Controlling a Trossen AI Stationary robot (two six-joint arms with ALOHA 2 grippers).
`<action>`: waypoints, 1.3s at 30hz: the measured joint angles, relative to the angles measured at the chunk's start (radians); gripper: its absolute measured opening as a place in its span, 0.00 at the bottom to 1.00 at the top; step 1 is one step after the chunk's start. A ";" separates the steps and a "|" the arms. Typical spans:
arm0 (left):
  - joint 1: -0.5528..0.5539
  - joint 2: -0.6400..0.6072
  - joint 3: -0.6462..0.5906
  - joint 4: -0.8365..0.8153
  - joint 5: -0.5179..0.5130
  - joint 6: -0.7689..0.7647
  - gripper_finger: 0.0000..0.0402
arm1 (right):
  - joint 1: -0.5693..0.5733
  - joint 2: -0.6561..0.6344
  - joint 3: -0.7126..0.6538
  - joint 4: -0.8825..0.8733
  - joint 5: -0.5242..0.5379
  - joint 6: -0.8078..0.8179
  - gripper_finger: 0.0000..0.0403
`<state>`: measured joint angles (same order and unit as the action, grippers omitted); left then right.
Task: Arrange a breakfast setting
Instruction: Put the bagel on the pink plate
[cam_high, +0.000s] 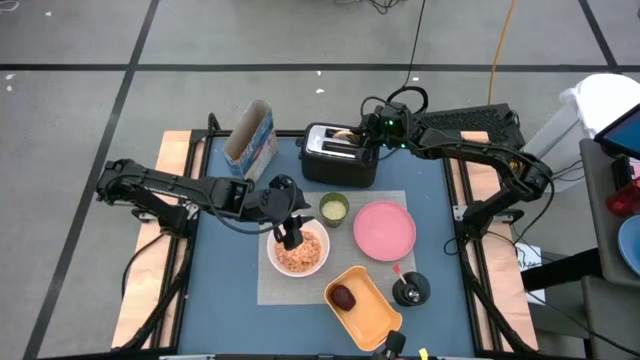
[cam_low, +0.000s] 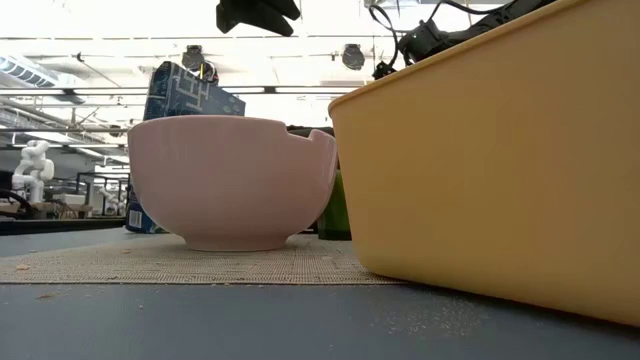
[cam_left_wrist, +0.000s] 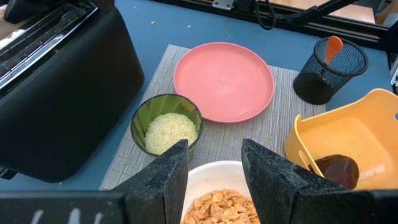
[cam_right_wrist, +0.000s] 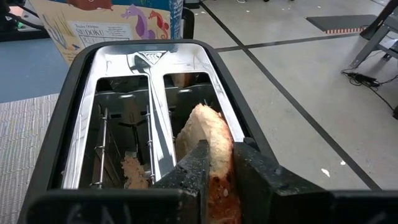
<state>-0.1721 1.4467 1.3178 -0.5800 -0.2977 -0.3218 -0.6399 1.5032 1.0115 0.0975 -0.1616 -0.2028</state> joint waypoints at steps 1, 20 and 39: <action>0.000 0.000 0.000 0.000 0.000 0.000 0.38 | 0.000 0.000 0.000 0.000 0.000 0.000 0.14; 0.000 0.000 0.000 0.000 0.000 0.000 0.38 | 0.000 -0.098 -0.003 0.002 0.004 -0.019 0.14; 0.000 0.000 0.000 0.000 0.000 0.000 0.38 | 0.000 -0.426 -0.001 -0.074 -0.054 0.066 0.14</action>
<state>-0.1719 1.4468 1.3182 -0.5800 -0.2977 -0.3218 -0.6399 1.0769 1.0107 0.0233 -0.2157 -0.1371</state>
